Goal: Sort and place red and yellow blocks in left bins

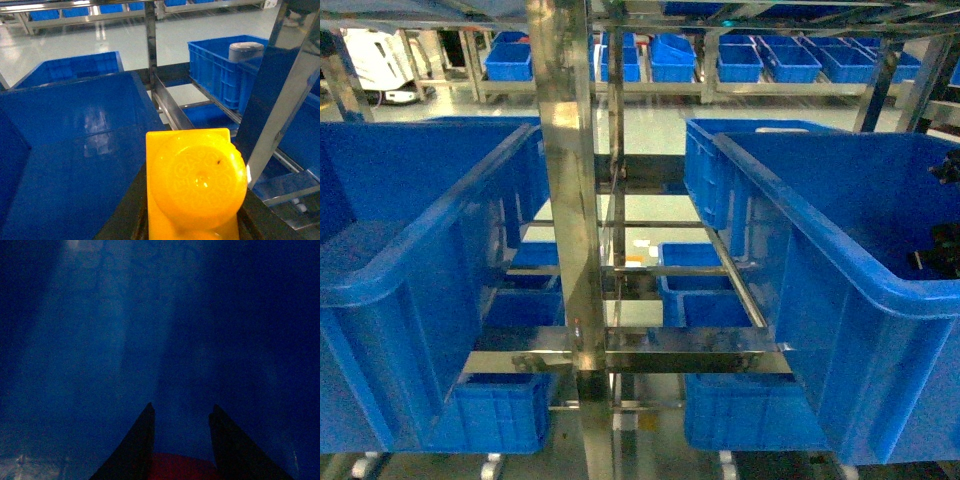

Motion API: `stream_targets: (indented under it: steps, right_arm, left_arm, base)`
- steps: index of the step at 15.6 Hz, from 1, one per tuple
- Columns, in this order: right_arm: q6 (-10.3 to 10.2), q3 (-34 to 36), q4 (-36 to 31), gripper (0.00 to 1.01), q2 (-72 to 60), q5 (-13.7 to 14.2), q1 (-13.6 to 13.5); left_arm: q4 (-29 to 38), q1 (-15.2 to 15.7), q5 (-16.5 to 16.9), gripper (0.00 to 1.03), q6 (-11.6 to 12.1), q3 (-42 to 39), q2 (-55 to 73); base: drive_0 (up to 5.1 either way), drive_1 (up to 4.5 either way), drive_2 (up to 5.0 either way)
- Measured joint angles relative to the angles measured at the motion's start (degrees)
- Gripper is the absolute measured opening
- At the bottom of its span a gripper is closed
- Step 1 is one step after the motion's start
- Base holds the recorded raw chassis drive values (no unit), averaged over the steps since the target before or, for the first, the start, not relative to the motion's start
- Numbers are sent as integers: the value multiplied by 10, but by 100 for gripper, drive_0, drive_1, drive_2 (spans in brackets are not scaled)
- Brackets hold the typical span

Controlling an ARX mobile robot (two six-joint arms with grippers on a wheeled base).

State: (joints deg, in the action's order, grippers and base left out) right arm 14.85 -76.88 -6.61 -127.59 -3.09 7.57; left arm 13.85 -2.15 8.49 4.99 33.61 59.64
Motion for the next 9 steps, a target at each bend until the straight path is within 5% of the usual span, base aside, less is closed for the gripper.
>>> stream_targets:
  steps: [3, 9]
  right_arm:
    - [-18, 8, -11, 32, -2, -10, -6]
    - [-38, 23, -56, 98, 83, -15, -56]
  left_arm:
    - [0, 0, 0, 28, 0, 0, 0]
    - [0, 0, 0, 28, 0, 0, 0]
  base:
    - [0, 0, 0]
    - [0, 0, 0]
